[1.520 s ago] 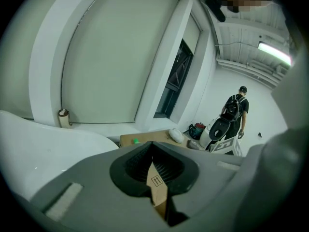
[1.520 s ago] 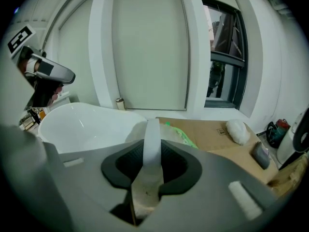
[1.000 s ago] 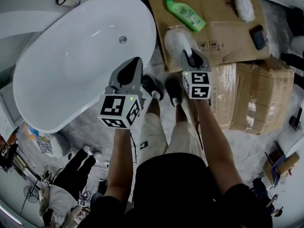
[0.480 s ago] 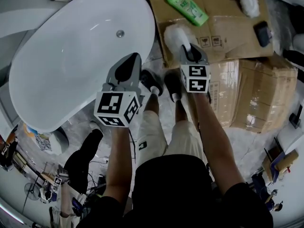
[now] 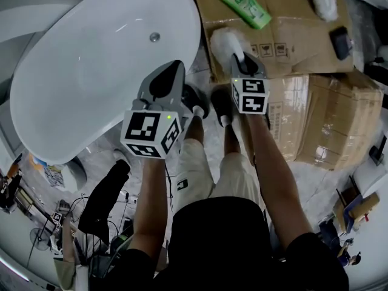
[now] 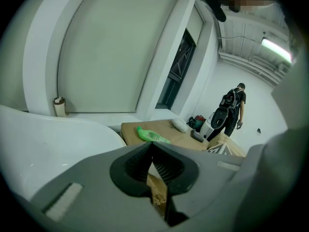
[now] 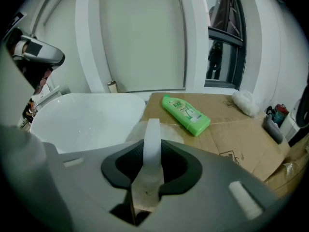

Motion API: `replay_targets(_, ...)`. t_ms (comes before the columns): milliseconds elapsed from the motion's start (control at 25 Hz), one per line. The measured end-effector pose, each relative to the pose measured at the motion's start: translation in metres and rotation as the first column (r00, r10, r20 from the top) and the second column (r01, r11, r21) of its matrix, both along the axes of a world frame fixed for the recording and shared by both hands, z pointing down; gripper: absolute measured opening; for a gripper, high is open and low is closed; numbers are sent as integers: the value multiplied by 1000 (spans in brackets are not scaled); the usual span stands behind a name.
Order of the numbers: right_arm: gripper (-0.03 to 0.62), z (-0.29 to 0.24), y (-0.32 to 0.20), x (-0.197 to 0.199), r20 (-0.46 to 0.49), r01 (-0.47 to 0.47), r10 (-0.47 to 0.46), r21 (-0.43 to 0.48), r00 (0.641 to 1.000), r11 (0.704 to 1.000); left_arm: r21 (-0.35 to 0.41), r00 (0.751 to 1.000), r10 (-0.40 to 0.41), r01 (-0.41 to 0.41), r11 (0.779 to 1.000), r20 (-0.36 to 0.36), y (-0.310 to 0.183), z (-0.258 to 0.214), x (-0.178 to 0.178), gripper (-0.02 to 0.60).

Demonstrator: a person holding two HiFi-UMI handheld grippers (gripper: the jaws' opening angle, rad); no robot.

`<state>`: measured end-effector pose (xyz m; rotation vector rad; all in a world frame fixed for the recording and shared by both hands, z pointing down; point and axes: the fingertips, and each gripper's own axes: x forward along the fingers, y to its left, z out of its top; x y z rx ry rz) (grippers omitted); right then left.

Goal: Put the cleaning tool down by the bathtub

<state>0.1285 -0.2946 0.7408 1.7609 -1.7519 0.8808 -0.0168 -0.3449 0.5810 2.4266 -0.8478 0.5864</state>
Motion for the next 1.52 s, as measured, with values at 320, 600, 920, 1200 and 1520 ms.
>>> replay_targets(320,95,9,3,-3,-1,22,-22,-31,1000,999,-10,1000,-8,8,1000,1,6,4,-3,-2)
replay_targets(600,95,12,8,-6,19,53,-52,-60,998,997,-10,1000,-17,17,1000,-5,5,4,0,-2)
replay_targets(920,95,16,14,-6,17,69,-68,-76,998,995,-14,1000,-9,9,1000,0,11,7,4,-2)
replay_targets(1200,95,22,25,-8,19,92,-90,-103,996,990,-14,1000,-13,13,1000,1,15,8,3,-2)
replay_targets(1520,98,22,31,-10,34,102,-99,-112,995,988,-5,1000,-23,23,1000,5,20,4,1,-2)
